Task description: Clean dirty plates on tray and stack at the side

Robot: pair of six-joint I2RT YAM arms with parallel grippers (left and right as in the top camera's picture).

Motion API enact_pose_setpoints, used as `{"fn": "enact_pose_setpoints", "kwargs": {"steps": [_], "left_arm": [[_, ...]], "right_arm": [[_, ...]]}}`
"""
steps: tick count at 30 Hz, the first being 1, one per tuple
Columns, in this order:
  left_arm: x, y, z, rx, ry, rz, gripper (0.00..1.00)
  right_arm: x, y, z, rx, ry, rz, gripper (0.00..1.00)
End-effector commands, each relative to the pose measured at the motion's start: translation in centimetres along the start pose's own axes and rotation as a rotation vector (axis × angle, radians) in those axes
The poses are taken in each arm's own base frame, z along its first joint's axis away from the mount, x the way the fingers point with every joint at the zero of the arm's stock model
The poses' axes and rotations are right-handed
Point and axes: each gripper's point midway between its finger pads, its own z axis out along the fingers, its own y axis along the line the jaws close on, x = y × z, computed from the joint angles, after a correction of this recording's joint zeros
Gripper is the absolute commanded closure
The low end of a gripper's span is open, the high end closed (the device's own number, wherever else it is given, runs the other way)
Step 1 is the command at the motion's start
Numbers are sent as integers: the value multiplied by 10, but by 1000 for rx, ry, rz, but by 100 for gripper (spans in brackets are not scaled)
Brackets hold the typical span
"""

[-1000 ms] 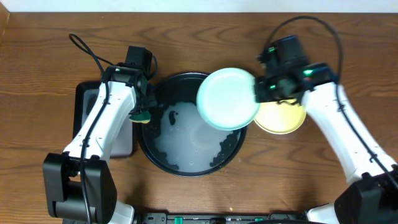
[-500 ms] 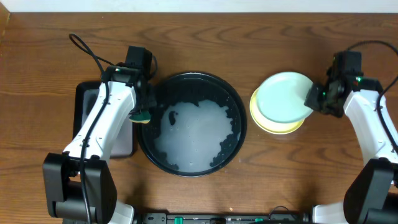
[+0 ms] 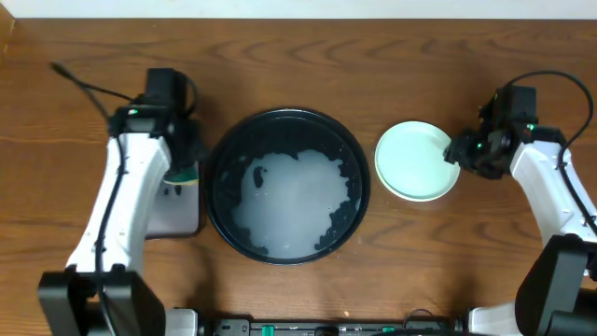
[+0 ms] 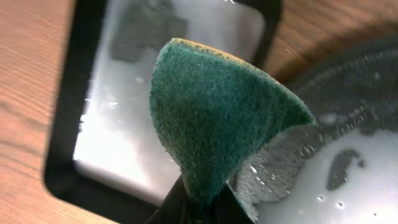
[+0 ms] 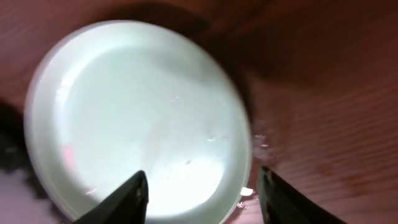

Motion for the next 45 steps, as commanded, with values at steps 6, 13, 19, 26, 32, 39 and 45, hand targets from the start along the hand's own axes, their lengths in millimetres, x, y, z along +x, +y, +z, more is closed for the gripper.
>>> {"fn": "enact_pose_setpoints", "kwargs": {"steps": [6,13,19,26,32,39,45], "left_arm": [[-4,44,26,-57,27,-15,93],[16,65,71,-89,95,-74,92],[27,54,95,-46,151,-71,78],[29,41,92,31,177,-75,48],[7,37,28,110,83,-28,38],[-14,35,-64,238,-207,-73,27],[-13,39,-92,253,-297,-78,26]], "right_arm": [[-38,61,-56,-129,-108,-120,39],[-35,68,-56,-134,-104,-145,38],[-32,67,-56,-130,-90,-153,38],[-27,68,-59,-137,-76,-163,39],[-26,74,-89,-169,-140,-215,38],[-15,83,-171,-229,-333,-255,25],[6,85,-244,-289,-531,-292,1]]}}
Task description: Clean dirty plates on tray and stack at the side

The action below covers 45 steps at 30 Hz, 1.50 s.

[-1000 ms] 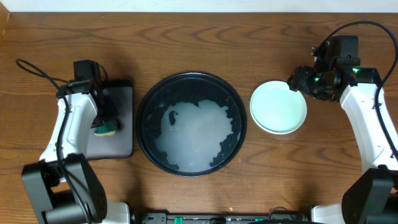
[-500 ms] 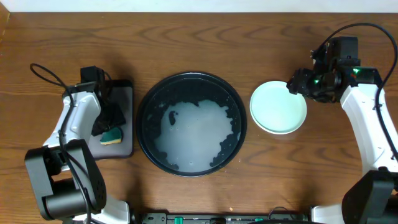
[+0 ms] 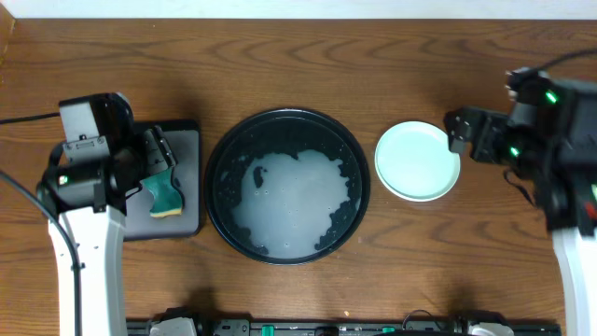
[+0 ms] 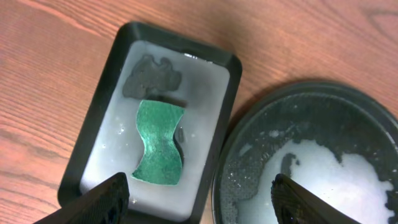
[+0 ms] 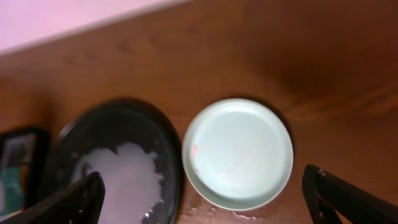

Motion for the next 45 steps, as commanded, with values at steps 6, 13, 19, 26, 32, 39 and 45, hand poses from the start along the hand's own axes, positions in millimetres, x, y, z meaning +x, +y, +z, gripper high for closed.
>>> {"fn": "enact_pose_setpoints", "kwargs": {"steps": [6,13,19,26,32,39,45], "left_arm": [[-4,-3,-10,22,-30,-8,26],[-3,-3,-8,21,-25,-8,26],[-3,-3,-8,21,-25,-8,26],[-3,-3,-8,21,-25,-8,26],[-3,-3,-8,21,-25,-8,25],[-3,-3,-8,21,-25,-8,25],[-3,-3,-8,21,-25,-8,25]], "right_arm": [[-8,28,-88,-65,-240,-78,1],[-1,28,-119,-38,-312,-114,1],[-2,18,-118,29,-330,-178,1],[37,2,-89,38,-403,-308,1],[72,-14,-53,12,-567,-340,1],[114,-30,-2,-35,-653,-328,1],[138,-38,22,-51,-672,-338,1]]}}
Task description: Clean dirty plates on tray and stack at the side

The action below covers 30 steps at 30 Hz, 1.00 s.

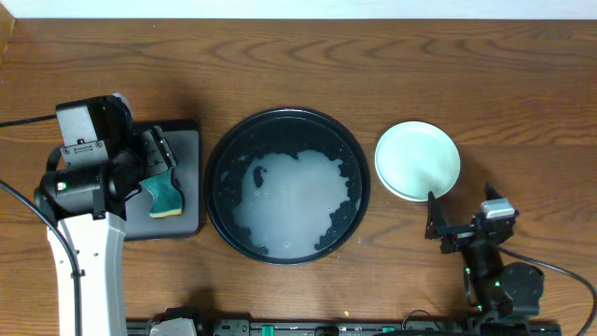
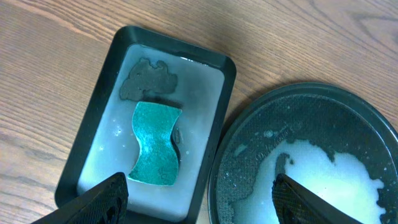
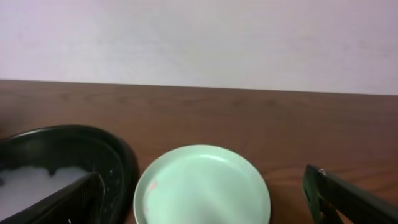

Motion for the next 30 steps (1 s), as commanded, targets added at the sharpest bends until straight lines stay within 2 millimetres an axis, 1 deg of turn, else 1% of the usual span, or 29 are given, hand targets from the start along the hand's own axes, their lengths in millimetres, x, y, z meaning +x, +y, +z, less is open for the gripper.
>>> {"fn": "enact_pose_setpoints", "kwargs": {"steps": [1,4,30], "left_arm": [[-2,0,-1,3,-6,-9,25],[-2,-1,-1,3,-6,-9,25],[-2,0,-1,3,-6,-9,25]], "right_arm": [[12,2,1,-10,-18,11,1],[16,2,3,-10,-26,8,1],[16,1,3,-7,-24,9,1]]}}
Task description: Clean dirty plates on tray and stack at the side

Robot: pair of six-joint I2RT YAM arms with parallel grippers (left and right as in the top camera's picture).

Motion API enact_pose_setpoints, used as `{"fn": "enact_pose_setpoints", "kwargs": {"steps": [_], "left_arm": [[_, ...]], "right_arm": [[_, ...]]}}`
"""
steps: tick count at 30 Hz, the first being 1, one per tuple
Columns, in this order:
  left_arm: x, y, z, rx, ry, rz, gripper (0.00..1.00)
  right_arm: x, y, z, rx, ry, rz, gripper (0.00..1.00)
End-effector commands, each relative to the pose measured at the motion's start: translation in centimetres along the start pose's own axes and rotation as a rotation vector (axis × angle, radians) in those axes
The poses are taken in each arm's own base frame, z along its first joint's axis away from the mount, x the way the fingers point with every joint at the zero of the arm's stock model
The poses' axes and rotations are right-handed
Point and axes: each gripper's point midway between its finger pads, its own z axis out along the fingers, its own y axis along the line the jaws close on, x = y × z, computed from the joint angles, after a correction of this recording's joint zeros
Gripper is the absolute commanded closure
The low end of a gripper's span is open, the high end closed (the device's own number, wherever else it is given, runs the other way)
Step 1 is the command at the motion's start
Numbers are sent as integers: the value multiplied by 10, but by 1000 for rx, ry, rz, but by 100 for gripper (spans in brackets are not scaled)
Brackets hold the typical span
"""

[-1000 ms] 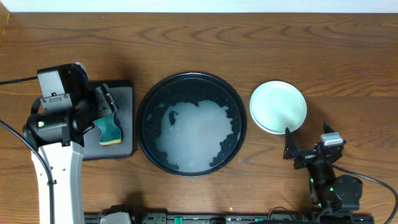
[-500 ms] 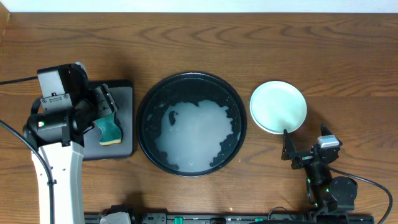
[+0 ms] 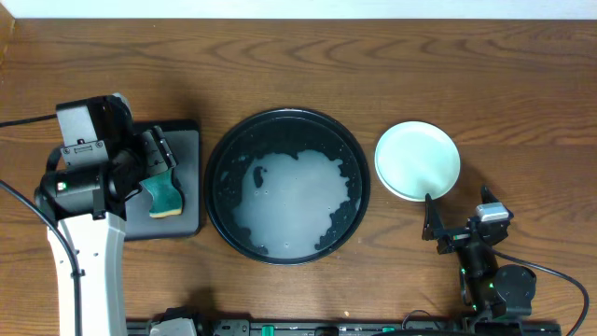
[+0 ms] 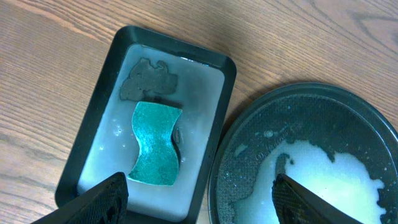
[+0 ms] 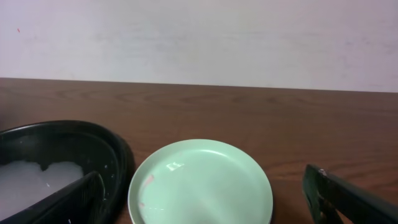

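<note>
A pale green plate (image 3: 417,161) lies on the wood to the right of the round black tray (image 3: 216,149), which holds white foam. In the right wrist view the plate (image 5: 200,180) shows a small pink smear near its left rim. My right gripper (image 3: 457,229) sits low near the table's front edge, open, facing the plate (image 5: 205,208). A green sponge (image 4: 155,144) lies in the wet rectangular black tray (image 4: 221,124). My left gripper (image 4: 199,205) hangs open above it, holding nothing.
The rectangular tray (image 3: 191,131) sits close against the round tray's left side. The left arm (image 3: 89,233) runs along the table's left side. A pale wall stands behind the table's far edge (image 5: 199,37).
The right gripper has shifted slightly, so the plate sits a little lower and nearer in its view. The left gripper and the sponge are unchanged.
First my left gripper was shut on the sponge over the rectangular tray, and my right gripper stood open at the plate's rim. Then the sponge lay in that tray, with both grippers open and raised. Later the right arm was low at the table's front, where it remains.
</note>
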Motion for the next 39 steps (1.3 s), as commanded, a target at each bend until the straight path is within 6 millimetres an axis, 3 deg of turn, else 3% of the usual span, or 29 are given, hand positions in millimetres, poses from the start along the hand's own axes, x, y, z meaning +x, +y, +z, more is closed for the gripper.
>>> {"fn": "enact_pose_setpoints", "kwargs": {"steps": [1,5,10,16,20,30,39], "left_arm": [[-3,-1,-1,3,-6,-9,25],[-3,-1,-3,4,-12,-8,25],[-13,-3,-27,8,-139,30,25],[-16,-37,-56,110,-448,285,25],[-4,-37,-63,146,-647,306,25],[60,-17,-15,164,-811,292,25],[91,-3,22,133,-833,289,25]], "right_arm": [[1,1,0,-4,-5,12,1],[1,1,0,-4,-5,12,1],[1,1,0,-4,-5,12,1],[1,1,0,-4,-5,12,1],[1,1,0,-4,-5,12,1],[1,1,0,-4,-5,12,1],[1,1,0,-4,-5,12,1]]}}
